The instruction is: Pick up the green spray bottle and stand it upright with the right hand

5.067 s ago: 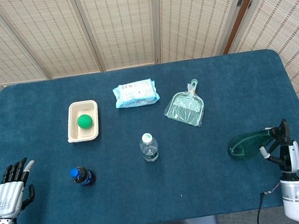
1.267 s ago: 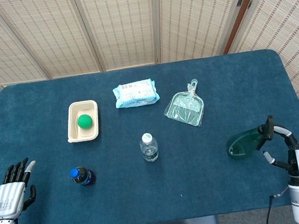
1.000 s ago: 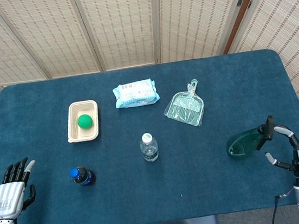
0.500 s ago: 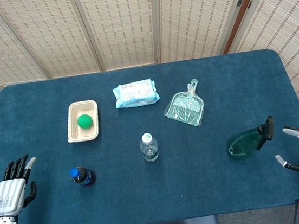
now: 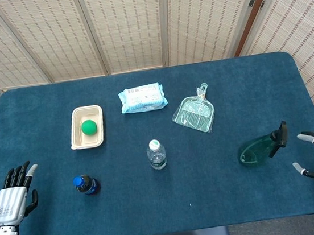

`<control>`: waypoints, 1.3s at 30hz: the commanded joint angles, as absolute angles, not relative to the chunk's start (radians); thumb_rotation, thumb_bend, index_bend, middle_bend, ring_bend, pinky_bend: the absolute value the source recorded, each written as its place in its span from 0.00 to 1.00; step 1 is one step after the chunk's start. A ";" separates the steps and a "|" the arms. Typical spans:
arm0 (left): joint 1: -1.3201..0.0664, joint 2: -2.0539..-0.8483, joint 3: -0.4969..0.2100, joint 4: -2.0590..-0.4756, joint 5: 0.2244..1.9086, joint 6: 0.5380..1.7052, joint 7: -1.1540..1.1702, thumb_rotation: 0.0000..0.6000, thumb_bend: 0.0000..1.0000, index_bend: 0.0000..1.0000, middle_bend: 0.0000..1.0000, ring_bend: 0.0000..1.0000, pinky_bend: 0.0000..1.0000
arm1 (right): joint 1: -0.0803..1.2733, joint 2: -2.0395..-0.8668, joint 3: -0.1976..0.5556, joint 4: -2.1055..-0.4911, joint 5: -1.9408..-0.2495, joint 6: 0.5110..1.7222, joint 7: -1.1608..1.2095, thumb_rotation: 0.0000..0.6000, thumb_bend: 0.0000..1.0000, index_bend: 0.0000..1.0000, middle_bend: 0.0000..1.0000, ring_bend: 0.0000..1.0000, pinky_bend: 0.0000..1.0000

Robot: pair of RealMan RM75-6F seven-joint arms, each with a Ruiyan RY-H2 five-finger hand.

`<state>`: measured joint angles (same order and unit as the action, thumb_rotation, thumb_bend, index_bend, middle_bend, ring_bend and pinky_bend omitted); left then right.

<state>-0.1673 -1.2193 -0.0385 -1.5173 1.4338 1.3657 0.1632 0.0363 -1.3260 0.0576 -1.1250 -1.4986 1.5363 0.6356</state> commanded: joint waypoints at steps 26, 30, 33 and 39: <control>-0.186 -1.249 -0.048 -1.510 1.417 1.353 0.183 1.00 0.61 0.06 0.01 0.00 0.00 | 0.038 -1.174 0.043 -1.309 -1.451 1.422 0.287 1.00 0.13 0.24 0.21 0.19 0.20; -0.183 -1.248 -0.043 -1.519 1.419 1.358 0.196 1.00 0.61 0.06 0.01 0.00 0.00 | 0.036 -1.174 0.042 -1.306 -1.461 1.429 0.291 1.00 0.13 0.24 0.21 0.19 0.20; -0.181 -1.250 -0.042 -1.521 1.417 1.360 0.199 1.00 0.61 0.06 0.01 0.00 0.00 | 0.036 -1.171 0.043 -1.309 -1.463 1.430 0.294 1.00 0.13 0.24 0.21 0.19 0.20; -0.174 -1.257 -0.037 -1.517 1.430 1.375 0.191 1.00 0.61 0.06 0.01 0.00 0.00 | 0.034 -1.153 0.044 -1.340 -1.473 1.443 0.281 1.00 0.13 0.24 0.21 0.19 0.20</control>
